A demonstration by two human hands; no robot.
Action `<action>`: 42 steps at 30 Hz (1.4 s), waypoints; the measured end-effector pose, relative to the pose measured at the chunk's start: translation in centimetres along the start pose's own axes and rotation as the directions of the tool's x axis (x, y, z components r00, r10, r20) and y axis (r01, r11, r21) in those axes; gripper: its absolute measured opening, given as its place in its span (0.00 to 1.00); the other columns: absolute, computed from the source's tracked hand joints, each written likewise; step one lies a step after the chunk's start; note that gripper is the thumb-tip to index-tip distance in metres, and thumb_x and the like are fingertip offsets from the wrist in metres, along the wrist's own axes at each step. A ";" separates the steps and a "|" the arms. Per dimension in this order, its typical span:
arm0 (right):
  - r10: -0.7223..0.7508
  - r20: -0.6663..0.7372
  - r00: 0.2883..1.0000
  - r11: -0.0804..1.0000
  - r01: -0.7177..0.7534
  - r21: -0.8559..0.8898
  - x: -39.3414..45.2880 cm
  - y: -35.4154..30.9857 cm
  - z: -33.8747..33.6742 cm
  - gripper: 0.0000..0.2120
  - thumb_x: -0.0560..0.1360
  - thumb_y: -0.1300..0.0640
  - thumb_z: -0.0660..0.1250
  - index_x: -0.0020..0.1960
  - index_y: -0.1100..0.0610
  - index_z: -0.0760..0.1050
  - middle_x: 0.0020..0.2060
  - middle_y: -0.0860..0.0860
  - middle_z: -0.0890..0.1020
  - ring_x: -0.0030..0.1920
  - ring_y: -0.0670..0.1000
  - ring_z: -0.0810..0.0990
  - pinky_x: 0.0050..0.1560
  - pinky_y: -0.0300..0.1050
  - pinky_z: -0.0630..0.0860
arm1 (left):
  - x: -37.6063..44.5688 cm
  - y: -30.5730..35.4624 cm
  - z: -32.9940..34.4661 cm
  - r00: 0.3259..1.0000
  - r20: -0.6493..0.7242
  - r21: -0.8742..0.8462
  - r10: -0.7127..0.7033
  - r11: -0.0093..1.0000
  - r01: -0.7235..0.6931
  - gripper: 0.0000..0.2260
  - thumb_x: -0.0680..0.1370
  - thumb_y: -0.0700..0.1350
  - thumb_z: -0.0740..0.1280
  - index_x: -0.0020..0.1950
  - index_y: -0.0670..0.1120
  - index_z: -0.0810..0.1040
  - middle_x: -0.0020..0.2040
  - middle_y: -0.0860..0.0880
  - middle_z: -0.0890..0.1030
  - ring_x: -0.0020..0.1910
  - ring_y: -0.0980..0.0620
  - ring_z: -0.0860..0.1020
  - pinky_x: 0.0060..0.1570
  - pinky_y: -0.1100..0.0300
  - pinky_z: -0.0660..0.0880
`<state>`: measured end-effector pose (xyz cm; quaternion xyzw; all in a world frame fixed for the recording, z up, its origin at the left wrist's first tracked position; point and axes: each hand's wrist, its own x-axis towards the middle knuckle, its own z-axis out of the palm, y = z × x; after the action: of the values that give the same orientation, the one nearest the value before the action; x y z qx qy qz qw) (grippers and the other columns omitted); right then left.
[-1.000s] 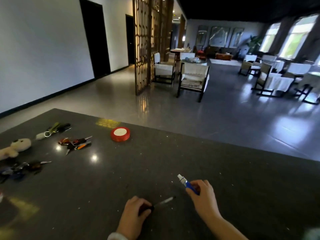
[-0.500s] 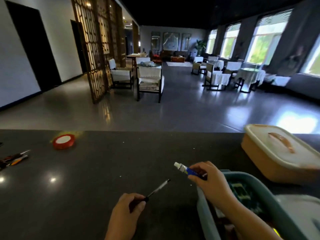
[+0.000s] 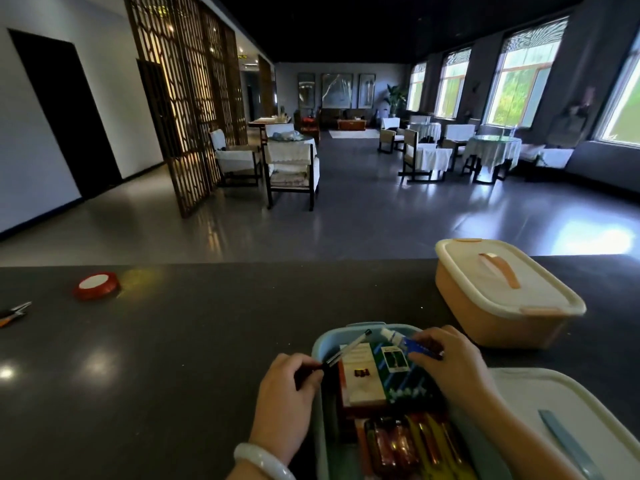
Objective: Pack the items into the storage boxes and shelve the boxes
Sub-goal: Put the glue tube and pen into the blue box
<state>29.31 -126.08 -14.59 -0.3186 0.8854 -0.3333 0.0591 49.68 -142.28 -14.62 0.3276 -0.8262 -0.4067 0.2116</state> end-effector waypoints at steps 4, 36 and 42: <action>-0.145 0.150 0.978 0.978 0.165 -0.126 1.6 -0.7 0.0 0.11 0.73 0.50 0.70 0.55 0.42 0.76 0.49 0.39 0.72 0.54 0.42 0.70 0.61 0.46 0.71 | -0.2 0.5 1.5 0.998 -0.028 0.004 -0.055 0.998 0.055 0.05 0.77 0.48 0.67 0.50 0.59 0.75 0.49 0.59 0.74 0.49 0.64 0.74 0.43 0.70 0.69; -0.279 0.118 0.953 0.960 0.271 0.074 6.0 0.7 1.7 0.11 0.72 0.54 0.71 0.53 0.43 0.76 0.48 0.38 0.71 0.53 0.39 0.69 0.46 0.31 0.66 | 2.5 0.0 3.5 0.994 -0.072 0.136 0.080 0.988 -0.070 0.07 0.76 0.48 0.68 0.50 0.61 0.75 0.49 0.61 0.73 0.52 0.63 0.72 0.50 0.69 0.69; -0.335 0.150 0.930 0.941 0.339 -0.002 4.8 1.4 -0.1 0.09 0.73 0.52 0.71 0.52 0.43 0.77 0.47 0.37 0.72 0.52 0.38 0.68 0.46 0.31 0.65 | 5.0 1.3 4.9 0.968 0.067 0.250 0.244 0.935 -0.253 0.05 0.76 0.49 0.68 0.50 0.60 0.78 0.45 0.61 0.71 0.49 0.63 0.69 0.47 0.68 0.65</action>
<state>24.75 -128.10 -14.88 -0.4902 0.8153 -0.3018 0.0618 42.68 -142.61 -16.02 0.2380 -0.9101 -0.2721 0.2024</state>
